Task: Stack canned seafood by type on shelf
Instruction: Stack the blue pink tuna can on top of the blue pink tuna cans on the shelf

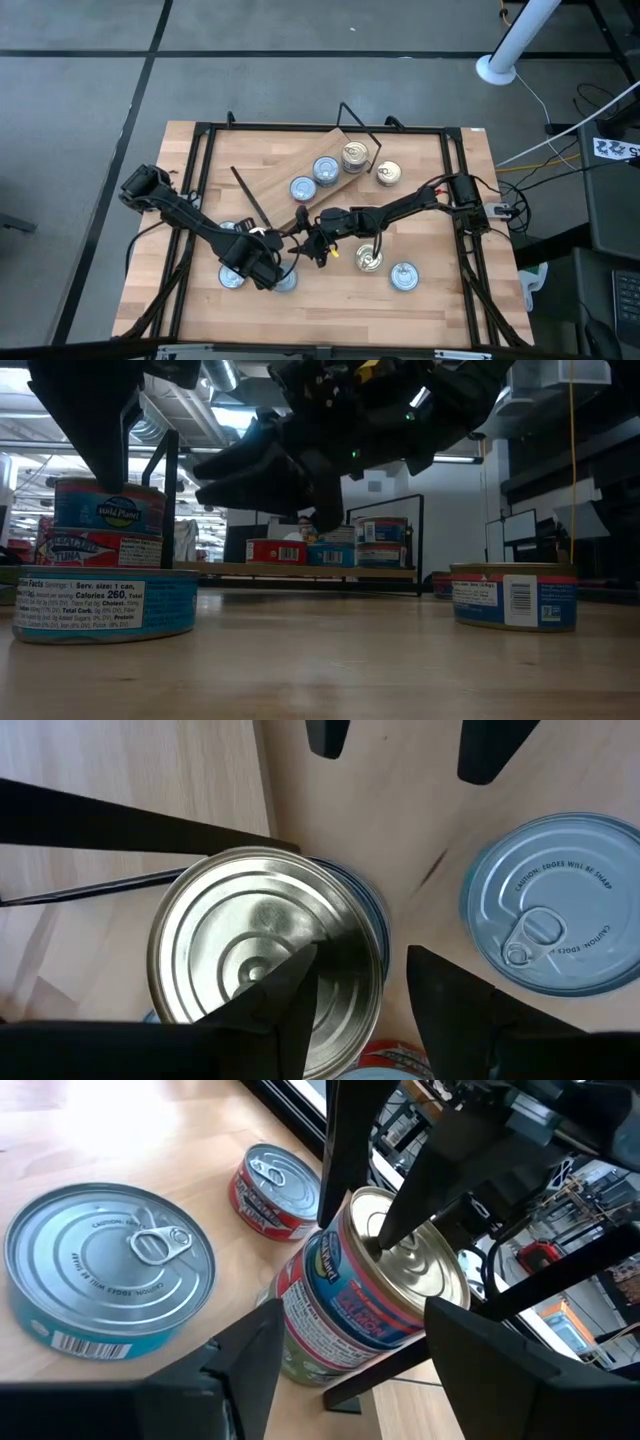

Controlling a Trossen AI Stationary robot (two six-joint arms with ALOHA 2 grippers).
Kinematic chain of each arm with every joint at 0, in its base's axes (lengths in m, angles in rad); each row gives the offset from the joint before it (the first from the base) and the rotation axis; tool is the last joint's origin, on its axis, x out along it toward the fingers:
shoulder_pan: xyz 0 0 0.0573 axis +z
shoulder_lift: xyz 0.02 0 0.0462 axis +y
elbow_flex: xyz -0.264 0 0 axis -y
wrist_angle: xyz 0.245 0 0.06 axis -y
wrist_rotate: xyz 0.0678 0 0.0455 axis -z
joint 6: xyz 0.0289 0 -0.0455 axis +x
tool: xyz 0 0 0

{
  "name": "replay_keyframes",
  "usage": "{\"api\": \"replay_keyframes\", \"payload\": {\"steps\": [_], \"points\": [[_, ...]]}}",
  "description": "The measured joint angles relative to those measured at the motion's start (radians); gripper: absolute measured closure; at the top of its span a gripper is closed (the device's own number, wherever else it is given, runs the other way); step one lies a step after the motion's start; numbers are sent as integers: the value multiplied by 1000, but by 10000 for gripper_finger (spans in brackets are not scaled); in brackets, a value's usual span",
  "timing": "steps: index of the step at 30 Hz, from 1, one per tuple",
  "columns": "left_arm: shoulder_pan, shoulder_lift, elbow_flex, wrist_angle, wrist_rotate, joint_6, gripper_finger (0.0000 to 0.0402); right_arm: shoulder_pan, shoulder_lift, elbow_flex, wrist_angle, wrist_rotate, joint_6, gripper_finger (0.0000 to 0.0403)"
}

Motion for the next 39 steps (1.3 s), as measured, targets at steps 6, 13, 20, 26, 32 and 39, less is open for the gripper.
{"api": "replay_keyframes", "payload": {"steps": [6,13,20,26,32,39], "points": [[0,1,-1,-1,0,10,267,0,0,0,2,0,0,162],[0,1,-2,1,-1,7,318,0,0,0,43,1,0,162],[0,2,-2,7,4,7,353,0,0,0,89,1,2,162],[0,3,5,9,9,22,387,1,48,26,115,2,0,162],[0,5,21,1,13,38,399,8,97,62,108,38,-30,162],[6,6,23,0,14,40,401,34,100,65,117,81,-103,162]]}}
